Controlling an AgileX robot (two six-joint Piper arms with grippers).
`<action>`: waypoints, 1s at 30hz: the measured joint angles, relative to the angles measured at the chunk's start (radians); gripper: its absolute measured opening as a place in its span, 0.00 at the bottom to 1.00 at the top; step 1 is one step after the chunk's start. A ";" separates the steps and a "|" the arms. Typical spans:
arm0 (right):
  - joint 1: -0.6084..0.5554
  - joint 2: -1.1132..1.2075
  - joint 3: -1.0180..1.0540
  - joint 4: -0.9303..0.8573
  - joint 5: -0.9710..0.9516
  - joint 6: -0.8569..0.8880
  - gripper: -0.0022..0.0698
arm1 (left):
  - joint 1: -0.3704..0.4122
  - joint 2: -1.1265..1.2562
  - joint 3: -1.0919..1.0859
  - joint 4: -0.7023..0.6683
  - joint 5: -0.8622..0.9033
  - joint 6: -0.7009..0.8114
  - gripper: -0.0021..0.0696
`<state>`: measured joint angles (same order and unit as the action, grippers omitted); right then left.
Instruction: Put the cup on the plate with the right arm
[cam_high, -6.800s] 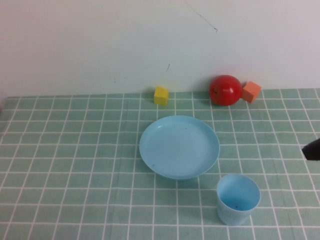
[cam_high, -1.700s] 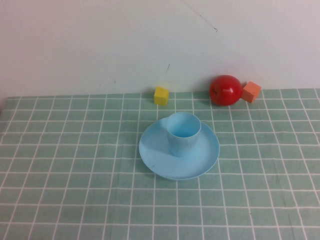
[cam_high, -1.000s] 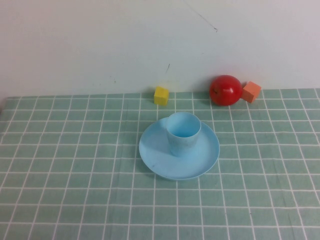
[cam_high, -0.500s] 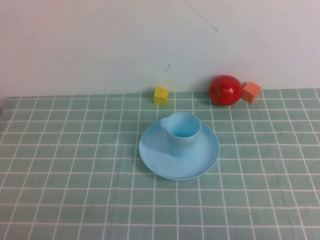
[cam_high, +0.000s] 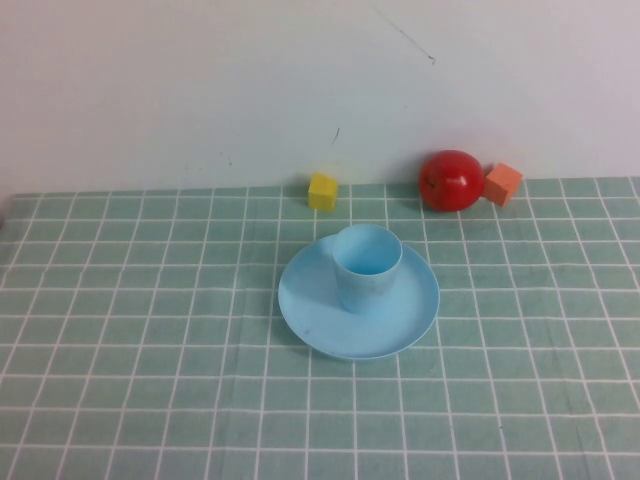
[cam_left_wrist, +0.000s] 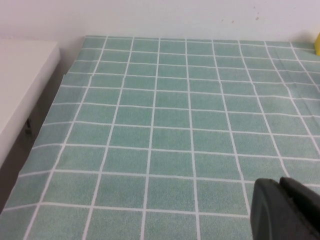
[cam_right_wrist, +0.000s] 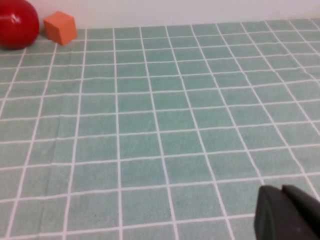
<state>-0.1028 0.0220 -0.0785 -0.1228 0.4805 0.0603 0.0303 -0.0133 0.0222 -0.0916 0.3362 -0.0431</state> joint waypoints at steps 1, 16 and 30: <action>-0.002 -0.017 0.027 0.000 -0.016 -0.005 0.03 | 0.000 0.000 0.000 0.000 0.000 0.000 0.02; -0.005 -0.032 0.102 0.004 -0.099 -0.045 0.03 | 0.000 0.000 0.000 0.000 0.002 0.000 0.02; -0.005 -0.032 0.102 0.014 -0.106 -0.131 0.03 | 0.000 0.000 0.000 0.000 0.002 0.000 0.02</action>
<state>-0.1079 -0.0099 0.0230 -0.1086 0.3750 -0.0711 0.0303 -0.0133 0.0222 -0.0916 0.3379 -0.0431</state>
